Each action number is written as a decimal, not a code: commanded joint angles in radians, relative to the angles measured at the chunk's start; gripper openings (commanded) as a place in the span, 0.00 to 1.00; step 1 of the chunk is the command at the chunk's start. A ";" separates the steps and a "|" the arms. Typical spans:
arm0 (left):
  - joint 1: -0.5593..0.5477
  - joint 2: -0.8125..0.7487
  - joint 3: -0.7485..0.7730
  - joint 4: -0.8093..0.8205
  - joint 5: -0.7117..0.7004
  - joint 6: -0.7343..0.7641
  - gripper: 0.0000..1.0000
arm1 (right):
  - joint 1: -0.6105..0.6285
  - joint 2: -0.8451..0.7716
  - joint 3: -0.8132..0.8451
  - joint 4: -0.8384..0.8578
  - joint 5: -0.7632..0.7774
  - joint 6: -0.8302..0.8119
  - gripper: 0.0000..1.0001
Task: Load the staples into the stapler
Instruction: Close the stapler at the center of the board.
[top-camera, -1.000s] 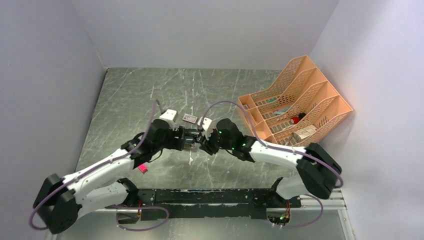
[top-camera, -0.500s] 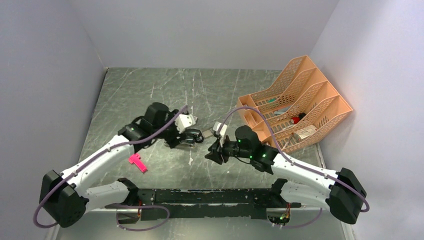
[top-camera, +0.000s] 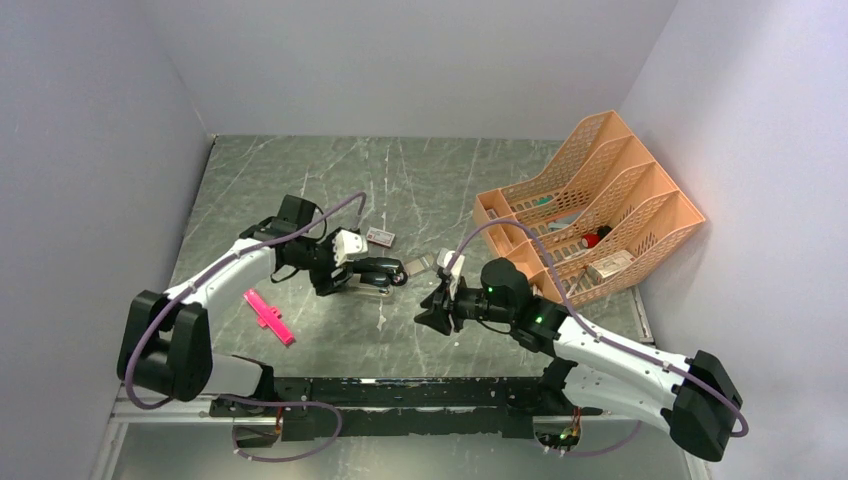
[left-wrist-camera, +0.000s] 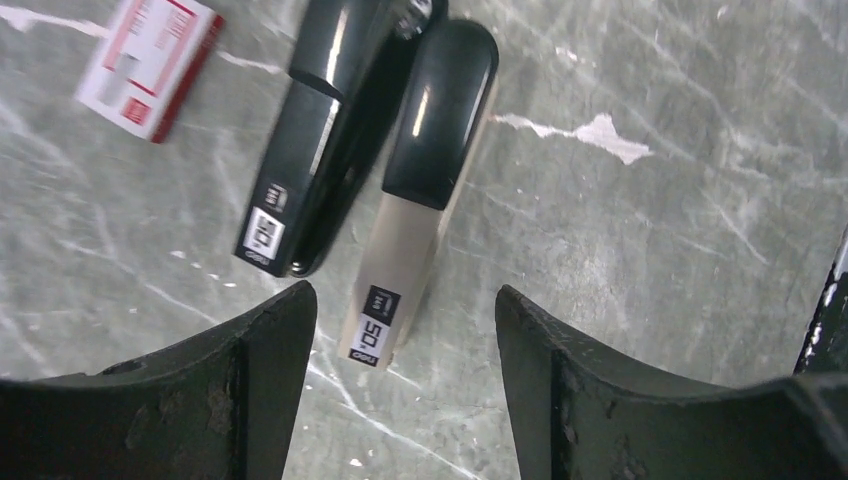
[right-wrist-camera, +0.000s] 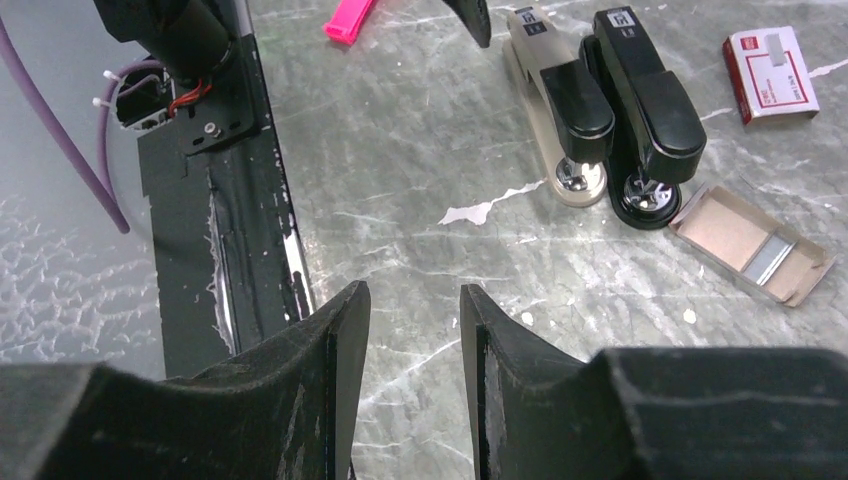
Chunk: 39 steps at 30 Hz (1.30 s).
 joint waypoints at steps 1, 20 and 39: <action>0.016 0.043 -0.035 0.021 0.016 0.101 0.70 | -0.004 -0.018 -0.022 0.002 0.009 0.019 0.42; 0.045 0.234 -0.028 0.107 -0.057 0.120 0.65 | -0.003 -0.025 -0.016 -0.013 0.045 0.014 0.43; -0.392 0.285 0.002 0.183 -0.277 -0.455 0.07 | -0.003 -0.302 -0.146 0.064 0.611 0.385 0.43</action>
